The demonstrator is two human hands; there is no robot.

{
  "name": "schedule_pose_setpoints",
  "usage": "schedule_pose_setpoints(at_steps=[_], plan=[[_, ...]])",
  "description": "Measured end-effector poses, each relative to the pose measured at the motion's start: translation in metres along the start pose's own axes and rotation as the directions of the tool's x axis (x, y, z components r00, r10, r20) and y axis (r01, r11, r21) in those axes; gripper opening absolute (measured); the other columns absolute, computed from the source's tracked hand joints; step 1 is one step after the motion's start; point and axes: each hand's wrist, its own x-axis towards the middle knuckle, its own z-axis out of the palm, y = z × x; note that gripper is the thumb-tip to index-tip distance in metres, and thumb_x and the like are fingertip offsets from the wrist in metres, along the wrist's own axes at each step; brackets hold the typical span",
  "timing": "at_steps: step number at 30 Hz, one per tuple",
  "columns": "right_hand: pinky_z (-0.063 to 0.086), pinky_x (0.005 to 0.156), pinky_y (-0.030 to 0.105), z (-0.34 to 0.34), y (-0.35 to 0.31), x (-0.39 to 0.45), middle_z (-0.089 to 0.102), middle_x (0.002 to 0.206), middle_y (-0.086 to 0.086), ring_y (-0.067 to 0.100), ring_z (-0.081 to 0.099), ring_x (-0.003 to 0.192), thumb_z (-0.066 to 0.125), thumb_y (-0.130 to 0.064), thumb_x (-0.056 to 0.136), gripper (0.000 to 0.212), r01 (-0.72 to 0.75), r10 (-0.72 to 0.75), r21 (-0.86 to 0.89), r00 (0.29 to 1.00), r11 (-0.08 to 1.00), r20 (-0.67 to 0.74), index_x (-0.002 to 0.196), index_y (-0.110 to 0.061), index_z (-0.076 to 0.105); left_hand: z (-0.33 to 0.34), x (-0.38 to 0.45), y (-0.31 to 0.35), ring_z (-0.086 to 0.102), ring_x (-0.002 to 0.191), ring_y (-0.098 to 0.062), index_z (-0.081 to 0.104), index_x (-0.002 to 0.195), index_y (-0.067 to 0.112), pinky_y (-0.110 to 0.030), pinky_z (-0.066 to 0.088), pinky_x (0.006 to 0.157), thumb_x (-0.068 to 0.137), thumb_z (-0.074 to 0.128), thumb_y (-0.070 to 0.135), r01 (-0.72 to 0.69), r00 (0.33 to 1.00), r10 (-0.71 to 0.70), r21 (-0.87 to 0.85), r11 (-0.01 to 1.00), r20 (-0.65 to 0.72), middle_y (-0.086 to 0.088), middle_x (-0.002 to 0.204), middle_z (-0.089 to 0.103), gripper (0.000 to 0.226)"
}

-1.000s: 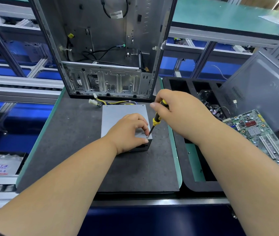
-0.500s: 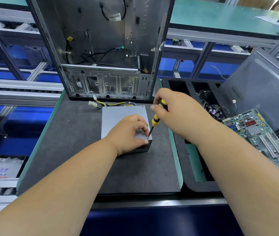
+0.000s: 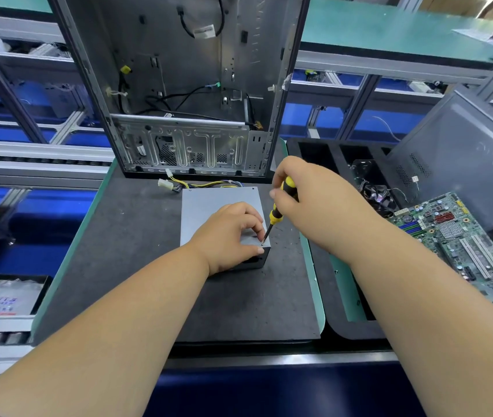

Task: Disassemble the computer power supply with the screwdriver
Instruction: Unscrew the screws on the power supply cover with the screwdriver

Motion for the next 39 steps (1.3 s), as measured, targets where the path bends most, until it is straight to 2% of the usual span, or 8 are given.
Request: schedule_pose_setpoints(at_steps=[4,9,13,17,22,30,35,39], plan=[[0.040,0.060,0.027,0.0009,-0.0019,-0.0042,0.057,0.091,-0.003,0.017,0.052,0.080,0.052,-0.026,0.091,0.010,-0.024,0.025,0.029,1.000,0.999,-0.017,0.097,-0.019,0.056,0.0012,-0.0001,-0.0014,0.042,0.106,-0.004,0.061,0.080,0.038,-0.031,0.040,0.099,0.077,0.080,0.027,0.000,1.000,0.000,0.023,1.000,0.004,0.029,0.102,0.047,0.023],[0.047,0.068,0.037,0.0011,-0.0036,-0.0042,0.063,0.082,-0.002,0.021,0.054,0.080,0.039,-0.059,0.096,0.044,-0.046,0.040,-0.126,0.998,0.991,-0.053,0.091,-0.019,0.056,0.0007,-0.0002,-0.0010,0.043,0.108,-0.005,0.055,0.075,0.046,-0.032,0.040,0.100,0.077,0.080,0.028,-0.009,1.000,0.009,0.029,1.000,0.003,0.025,0.105,0.049,0.032],[0.037,0.059,0.032,0.0017,-0.0031,-0.0038,0.059,0.083,-0.001,0.017,0.051,0.075,0.050,-0.037,0.100,0.019,-0.024,0.025,0.019,0.997,1.000,-0.066,0.098,-0.019,0.055,0.0006,-0.0012,0.0003,0.045,0.111,-0.008,0.055,0.074,0.046,-0.035,0.042,0.100,0.077,0.080,0.027,0.000,1.000,0.000,0.024,1.000,-0.003,0.021,0.109,0.052,0.030],[0.037,0.067,0.033,0.0034,-0.0038,-0.0065,0.057,0.097,-0.001,0.020,0.051,0.088,0.050,-0.022,0.093,0.004,-0.021,0.025,0.057,0.997,0.998,-0.073,0.094,-0.021,0.054,0.0009,-0.0013,0.0009,0.044,0.110,-0.006,0.055,0.074,0.047,-0.034,0.041,0.101,0.077,0.080,0.027,0.007,1.000,-0.007,0.018,1.000,-0.005,0.021,0.109,0.052,0.032],[0.043,0.065,0.035,0.0033,-0.0031,-0.0062,0.063,0.087,-0.003,0.022,0.054,0.083,0.043,-0.049,0.099,0.030,-0.026,0.014,-0.133,0.995,0.991,-0.094,0.097,-0.022,0.055,0.0003,-0.0007,0.0008,0.045,0.111,-0.008,0.054,0.074,0.047,-0.035,0.041,0.101,0.077,0.079,0.027,-0.009,1.000,0.009,0.029,1.000,0.000,0.021,0.109,0.052,0.032],[0.033,0.060,0.023,0.0039,-0.0027,-0.0065,0.052,0.098,-0.001,0.020,0.048,0.085,0.053,-0.020,0.089,0.011,-0.024,0.028,0.055,0.997,0.998,-0.069,0.100,-0.018,0.054,0.0002,-0.0009,0.0014,0.046,0.110,-0.010,0.055,0.073,0.047,-0.038,0.043,0.099,0.077,0.079,0.027,-0.002,1.000,0.002,0.036,0.999,0.005,0.024,0.105,0.049,0.032],[0.034,0.064,0.034,0.0024,-0.0011,-0.0032,0.057,0.088,-0.002,0.022,0.051,0.084,0.048,-0.049,0.096,0.029,-0.042,0.026,-0.161,0.994,0.986,-0.104,0.096,-0.020,0.054,0.0009,-0.0007,0.0004,0.048,0.111,-0.012,0.055,0.073,0.047,-0.039,0.043,0.099,0.076,0.080,0.027,-0.012,1.000,0.012,0.024,1.000,0.003,0.022,0.106,0.051,0.033],[0.032,0.061,0.034,0.0021,0.0004,-0.0008,0.059,0.085,0.000,0.024,0.053,0.082,0.047,-0.041,0.101,0.024,-0.027,0.019,-0.137,0.998,0.990,-0.060,0.098,-0.018,0.054,0.0012,-0.0007,0.0001,0.046,0.112,-0.011,0.055,0.073,0.046,-0.038,0.042,0.100,0.076,0.080,0.026,-0.002,1.000,0.002,0.019,1.000,-0.003,0.020,0.109,0.053,0.032]])
